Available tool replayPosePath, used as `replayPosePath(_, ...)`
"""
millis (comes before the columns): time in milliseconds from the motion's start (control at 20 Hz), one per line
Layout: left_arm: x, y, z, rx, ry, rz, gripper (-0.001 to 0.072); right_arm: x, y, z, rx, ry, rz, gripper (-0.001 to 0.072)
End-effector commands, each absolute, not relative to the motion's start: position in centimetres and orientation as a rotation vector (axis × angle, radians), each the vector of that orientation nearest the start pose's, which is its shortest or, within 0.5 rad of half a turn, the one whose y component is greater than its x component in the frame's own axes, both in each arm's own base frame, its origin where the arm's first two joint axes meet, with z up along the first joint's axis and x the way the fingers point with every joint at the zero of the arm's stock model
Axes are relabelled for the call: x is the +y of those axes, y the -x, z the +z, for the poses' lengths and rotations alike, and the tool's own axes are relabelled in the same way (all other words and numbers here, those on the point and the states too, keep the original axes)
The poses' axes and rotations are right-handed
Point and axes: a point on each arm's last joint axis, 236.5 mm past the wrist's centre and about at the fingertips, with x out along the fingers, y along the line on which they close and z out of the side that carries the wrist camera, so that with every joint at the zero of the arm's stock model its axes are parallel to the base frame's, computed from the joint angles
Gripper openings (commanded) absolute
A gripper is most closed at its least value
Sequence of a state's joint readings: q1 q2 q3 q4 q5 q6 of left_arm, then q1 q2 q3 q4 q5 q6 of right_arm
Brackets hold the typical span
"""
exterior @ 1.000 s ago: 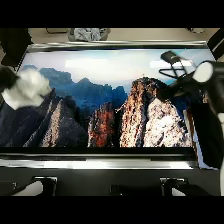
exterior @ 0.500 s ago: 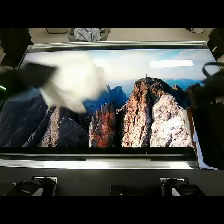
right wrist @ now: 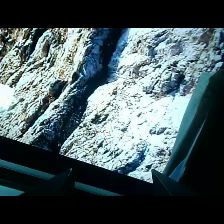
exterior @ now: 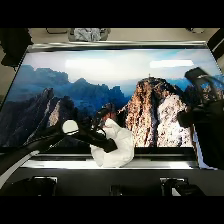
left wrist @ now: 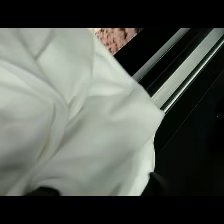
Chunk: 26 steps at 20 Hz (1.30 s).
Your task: Fold the shirts.
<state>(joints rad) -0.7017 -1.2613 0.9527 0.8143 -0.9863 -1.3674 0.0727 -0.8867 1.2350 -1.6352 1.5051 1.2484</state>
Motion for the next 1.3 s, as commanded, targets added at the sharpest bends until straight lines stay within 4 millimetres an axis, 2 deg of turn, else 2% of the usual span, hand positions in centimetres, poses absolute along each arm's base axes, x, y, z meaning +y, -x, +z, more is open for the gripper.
replayPosePath(0,-33.7,-21.0,0.1,1.472,0.134,-0.962,0.0720,1.3,-31.0,9.3,1.211,0.337,0.216,0.0572)
replayPosePath(100,-29.5,-25.3,4.0,1.404,0.120,-0.902,0.0720,2.8,-32.1,7.5,1.232,0.330,0.295,0.0572)
replayPosePath(200,-23.5,-28.7,6.7,1.342,0.101,-0.777,0.0720,5.0,-32.0,5.4,1.281,0.339,0.445,0.0572)
replayPosePath(300,-18.3,-29.4,6.7,1.360,0.126,-0.654,0.0717,7.0,-30.4,2.8,1.399,0.316,0.608,0.0572)
replayPosePath(400,-15.8,-27.8,4.0,1.448,0.195,-0.585,0.0709,8.9,-28.2,0.4,1.517,0.254,0.748,0.0571)
replayPosePath(500,-15.6,-23.8,-0.6,1.594,0.237,-0.570,0.0708,9.9,-26.4,-1.5,1.603,0.191,0.819,0.0563)
replayPosePath(600,-16.8,-20.3,-4.8,1.677,0.299,-0.564,0.0708,10.0,-24.9,-2.8,1.660,0.165,0.832,0.0559)
replayPosePath(650,-17.7,-19.3,-6.4,1.682,0.338,-0.557,0.0708,10.0,-24.3,-3.2,1.679,0.153,0.837,0.0560)
replayPosePath(850,-20.9,-17.4,-9.1,1.670,0.437,-0.555,0.0708,10.0,-23.1,-4.5,1.715,0.135,0.835,0.0560)
replayPosePath(950,-21.8,-17.4,-9.7,1.657,0.420,-0.557,0.0707,10.0,-23.0,-4.9,1.715,0.127,0.823,0.0560)
replayPosePath(1000,-22.3,-17.4,-9.9,1.654,0.430,-0.557,0.0649,10.0,-23.0,-5.2,1.714,0.122,0.816,0.0560)
replayPosePath(1100,-23.1,-17.4,-10.5,1.658,0.446,-0.551,0.0590,10.0,-22.6,-5.9,1.727,0.101,0.798,0.0561)
replayPosePath(1150,-23.3,-17.7,-10.7,1.649,0.453,-0.545,0.0483,10.3,-22.2,-6.2,1.731,0.083,0.803,0.0568)
replayPosePath(1200,-23.3,-18.1,-10.8,1.637,0.466,-0.527,0.0302,10.9,-22.0,-6.6,1.724,0.048,0.808,0.0572)
replayPosePath(1250,-23.3,-18.7,-10.9,1.623,0.487,-0.495,0.0189,12.1,-21.8,-7.1,1.706,-0.021,0.817,0.0574)
